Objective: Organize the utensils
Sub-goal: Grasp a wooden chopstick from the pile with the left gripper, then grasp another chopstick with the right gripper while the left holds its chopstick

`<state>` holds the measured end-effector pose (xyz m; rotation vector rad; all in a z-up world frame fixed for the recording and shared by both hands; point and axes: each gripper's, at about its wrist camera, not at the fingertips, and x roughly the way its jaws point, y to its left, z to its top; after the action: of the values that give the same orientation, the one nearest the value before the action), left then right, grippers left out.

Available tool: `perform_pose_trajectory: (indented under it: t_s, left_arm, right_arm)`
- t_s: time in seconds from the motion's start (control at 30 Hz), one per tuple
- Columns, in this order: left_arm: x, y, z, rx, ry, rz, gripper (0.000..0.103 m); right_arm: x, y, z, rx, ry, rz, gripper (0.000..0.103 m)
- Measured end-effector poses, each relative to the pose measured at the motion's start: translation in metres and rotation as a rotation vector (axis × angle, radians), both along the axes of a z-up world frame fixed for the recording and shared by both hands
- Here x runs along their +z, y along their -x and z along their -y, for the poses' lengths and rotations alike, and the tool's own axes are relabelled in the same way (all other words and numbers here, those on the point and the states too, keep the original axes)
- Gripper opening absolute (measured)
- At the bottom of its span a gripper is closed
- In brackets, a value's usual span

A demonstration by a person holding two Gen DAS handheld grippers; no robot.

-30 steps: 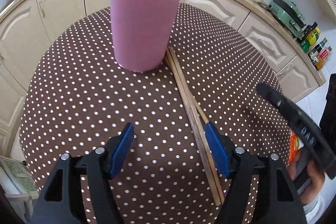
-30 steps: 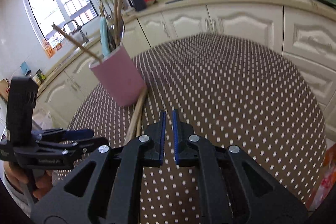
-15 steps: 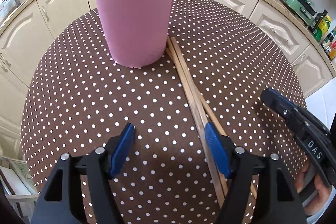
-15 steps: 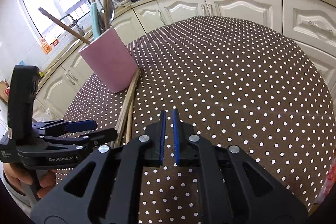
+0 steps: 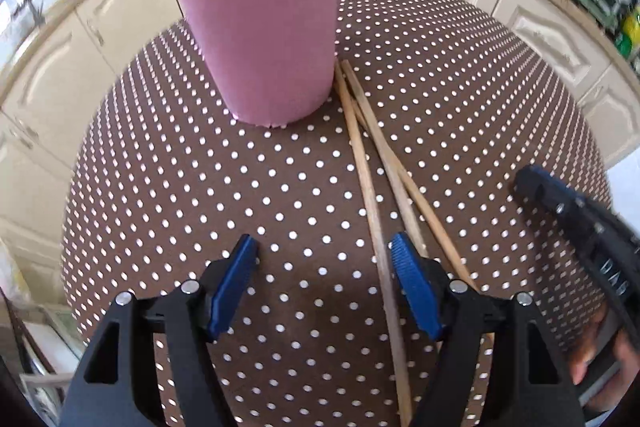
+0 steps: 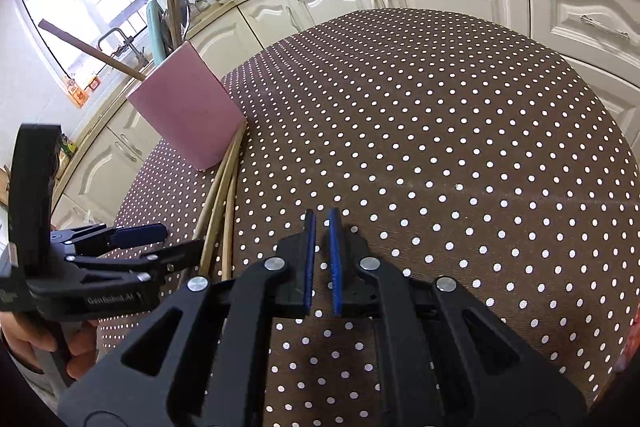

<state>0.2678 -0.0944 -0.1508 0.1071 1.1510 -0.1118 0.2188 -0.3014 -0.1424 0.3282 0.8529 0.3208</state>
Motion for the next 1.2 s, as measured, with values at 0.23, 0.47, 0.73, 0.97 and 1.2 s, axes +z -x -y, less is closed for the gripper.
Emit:
perform_pose_trajectory:
  t_s: [0.23, 0.47, 0.73, 0.97, 1.2]
  left_arm:
    - [-0.001, -0.017, 0.018, 0.001, 0.005, 0.012, 0.064]
    - [-0.001, -0.025, 0.010, -0.011, 0.104, 0.024, 0.006]
    - [-0.002, 0.006, -0.005, -0.060, 0.150, 0.016, 0.006]
    - [-0.002, 0.022, -0.031, -0.019, 0.167, 0.010, 0.006]
    - [-0.001, 0.019, -0.056, 0.040, 0.180, 0.006, 0.006]
  right_arm:
    - [0.001, -0.001, -0.005, 0.005, 0.031, 0.006, 0.008]
    - [-0.003, -0.003, -0.007, 0.003, 0.043, -0.017, 0.008]
    - [0.002, -0.002, -0.033, 0.051, 0.156, -0.011, 0.008]
    - [0.009, -0.001, -0.071, 0.195, 0.208, -0.067, 0.008]
    - [0.012, -0.011, -0.098, 0.275, 0.280, -0.136, 0.027]
